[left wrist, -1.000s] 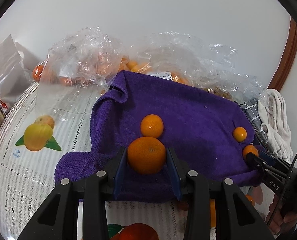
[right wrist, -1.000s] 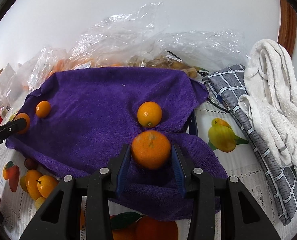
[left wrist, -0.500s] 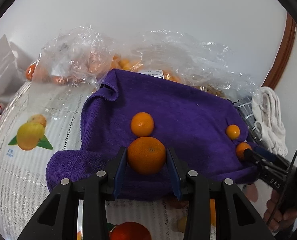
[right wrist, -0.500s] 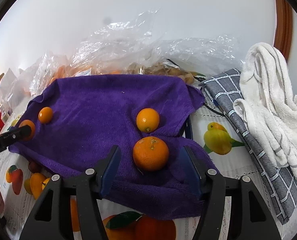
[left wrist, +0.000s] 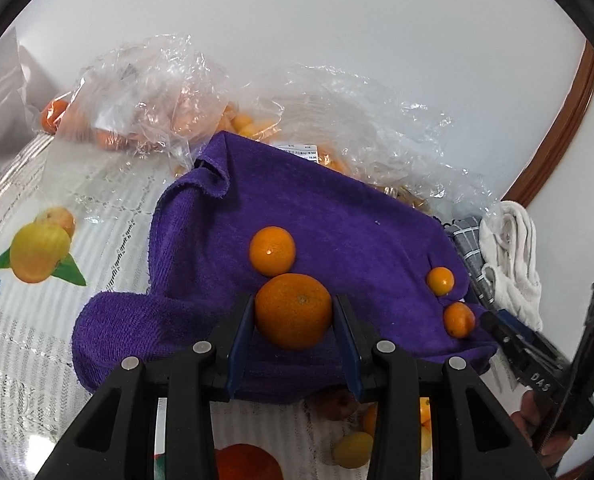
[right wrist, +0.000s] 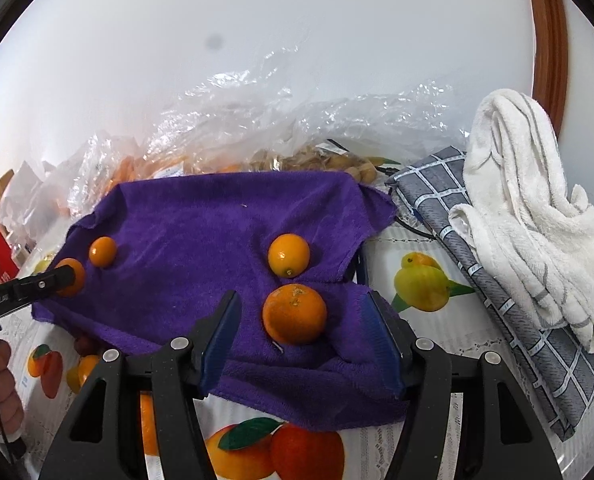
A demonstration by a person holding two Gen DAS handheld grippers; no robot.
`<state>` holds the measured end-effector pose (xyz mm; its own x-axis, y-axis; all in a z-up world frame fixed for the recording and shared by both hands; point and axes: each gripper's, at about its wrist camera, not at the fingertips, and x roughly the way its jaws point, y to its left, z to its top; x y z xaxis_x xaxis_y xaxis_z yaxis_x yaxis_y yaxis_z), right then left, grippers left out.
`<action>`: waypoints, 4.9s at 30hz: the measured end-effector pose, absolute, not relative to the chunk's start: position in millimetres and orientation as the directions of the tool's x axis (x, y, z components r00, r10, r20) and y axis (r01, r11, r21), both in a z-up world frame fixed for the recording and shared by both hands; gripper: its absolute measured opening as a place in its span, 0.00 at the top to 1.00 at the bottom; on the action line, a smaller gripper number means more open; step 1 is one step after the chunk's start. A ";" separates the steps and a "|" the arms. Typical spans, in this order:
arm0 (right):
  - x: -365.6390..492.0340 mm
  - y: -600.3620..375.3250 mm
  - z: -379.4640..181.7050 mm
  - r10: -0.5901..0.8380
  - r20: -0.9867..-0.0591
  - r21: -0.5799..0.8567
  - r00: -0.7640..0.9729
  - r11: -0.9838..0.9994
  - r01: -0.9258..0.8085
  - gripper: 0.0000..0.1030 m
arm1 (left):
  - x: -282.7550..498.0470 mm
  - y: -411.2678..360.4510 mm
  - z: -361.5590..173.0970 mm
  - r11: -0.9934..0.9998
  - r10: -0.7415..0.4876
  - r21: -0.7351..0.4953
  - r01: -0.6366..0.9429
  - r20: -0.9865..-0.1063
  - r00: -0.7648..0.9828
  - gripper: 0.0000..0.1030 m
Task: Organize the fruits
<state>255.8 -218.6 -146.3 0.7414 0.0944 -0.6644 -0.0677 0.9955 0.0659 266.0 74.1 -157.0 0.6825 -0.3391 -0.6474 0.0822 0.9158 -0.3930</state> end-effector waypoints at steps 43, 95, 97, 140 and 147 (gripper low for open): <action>177.8 -210.7 -146.8 0.177 -0.725 0.176 0.665 0.982 -0.069 0.46 | 170.6 92.3 -156.1 0.996 -0.070 -0.014 0.089 -0.743 0.666 0.41; 164.6 -161.0 -161.4 0.189 -0.760 0.120 0.622 0.981 -0.151 0.63 | 156.7 111.0 -183.3 0.995 -0.057 0.002 0.095 -0.789 0.611 0.26; 163.5 -167.2 -160.4 0.196 -0.757 0.130 0.623 0.980 -0.150 0.64 | 156.3 108.8 -181.3 0.993 -0.082 -0.014 0.115 -0.788 0.610 0.29; 161.7 -240.7 -153.2 0.228 -0.757 0.160 0.613 0.973 -0.165 0.59 | 184.6 35.0 -145.4 0.968 -0.247 -0.208 0.137 -0.730 0.637 0.78; 179.1 -233.1 -112.5 0.217 -0.715 0.142 0.665 0.976 -0.167 0.59 | 197.0 57.2 -101.6 0.978 -0.197 -0.187 0.091 -0.694 0.692 0.78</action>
<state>179.1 -233.1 -112.5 0.6645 0.2174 -0.7149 -0.1667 0.9758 0.1418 197.0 57.2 -101.6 0.6923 -0.1969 -0.6942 0.0911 0.9782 -0.1865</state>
